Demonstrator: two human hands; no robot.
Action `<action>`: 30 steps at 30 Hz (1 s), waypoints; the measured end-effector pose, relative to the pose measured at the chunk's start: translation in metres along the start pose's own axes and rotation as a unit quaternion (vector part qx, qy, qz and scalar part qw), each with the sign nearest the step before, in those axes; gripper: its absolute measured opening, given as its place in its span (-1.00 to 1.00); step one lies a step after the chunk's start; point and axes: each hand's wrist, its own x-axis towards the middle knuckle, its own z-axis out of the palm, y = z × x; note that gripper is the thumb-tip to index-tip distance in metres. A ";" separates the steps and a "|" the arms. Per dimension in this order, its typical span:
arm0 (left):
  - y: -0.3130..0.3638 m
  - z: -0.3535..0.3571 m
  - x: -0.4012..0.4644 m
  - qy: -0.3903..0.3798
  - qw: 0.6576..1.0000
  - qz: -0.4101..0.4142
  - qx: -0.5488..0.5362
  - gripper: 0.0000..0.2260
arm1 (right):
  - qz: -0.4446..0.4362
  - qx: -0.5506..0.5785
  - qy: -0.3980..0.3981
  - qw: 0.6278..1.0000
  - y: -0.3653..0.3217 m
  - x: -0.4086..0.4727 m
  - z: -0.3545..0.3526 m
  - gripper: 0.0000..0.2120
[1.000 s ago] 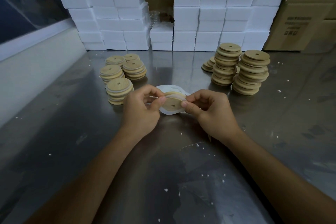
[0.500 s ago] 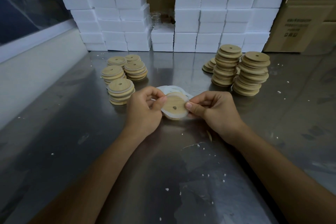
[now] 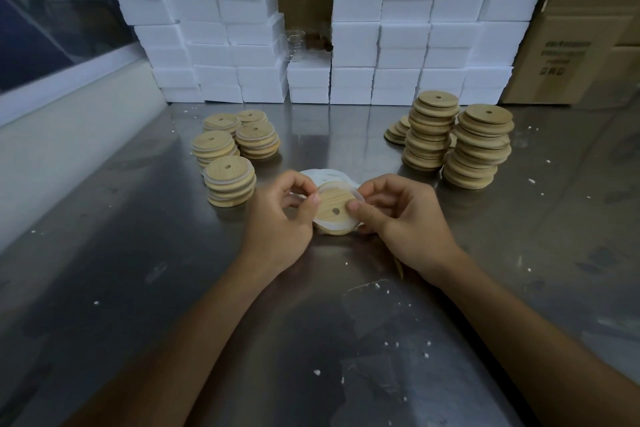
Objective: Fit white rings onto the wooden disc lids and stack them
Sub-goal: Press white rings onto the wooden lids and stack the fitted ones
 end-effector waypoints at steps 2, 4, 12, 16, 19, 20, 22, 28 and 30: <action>0.001 0.000 -0.001 -0.002 0.999 0.035 0.019 -0.85 | -0.030 -0.028 0.010 0.999 0.000 -0.002 0.001 -0.92; 0.000 0.000 -0.002 -0.002 0.997 0.062 0.039 -0.94 | -0.057 -0.061 0.021 0.996 0.000 -0.003 0.002 -0.92; 0.001 -0.007 0.000 -0.017 0.998 0.050 0.046 -0.80 | -0.090 -0.120 0.039 0.988 0.001 -0.005 0.002 -0.93; -0.001 -0.009 0.002 -0.002 1.000 0.016 0.025 -0.71 | -0.056 -0.110 0.033 0.992 0.003 -0.003 0.002 -0.91; -0.003 -0.010 0.003 -0.006 1.000 -0.003 0.004 -0.72 | -0.023 -0.072 0.018 0.997 0.003 -0.001 0.000 -0.90; -0.003 -0.010 0.003 -0.009 1.000 -0.007 0.001 -0.72 | -0.012 -0.059 0.012 0.998 0.003 0.000 -0.001 -0.90; -0.003 -0.010 0.004 -0.015 1.000 -0.011 -0.003 -0.71 | 0.014 -0.014 0.006 1.000 0.001 0.001 -0.002 -0.90; -0.001 -0.010 0.004 -0.024 0.998 -0.043 -0.042 -0.75 | 0.068 0.080 -0.002 0.994 0.001 0.002 -0.006 -0.92; 0.000 -0.010 0.005 -0.023 0.997 -0.055 -0.058 -0.77 | 0.061 0.082 -0.008 0.995 0.002 0.003 -0.007 -0.93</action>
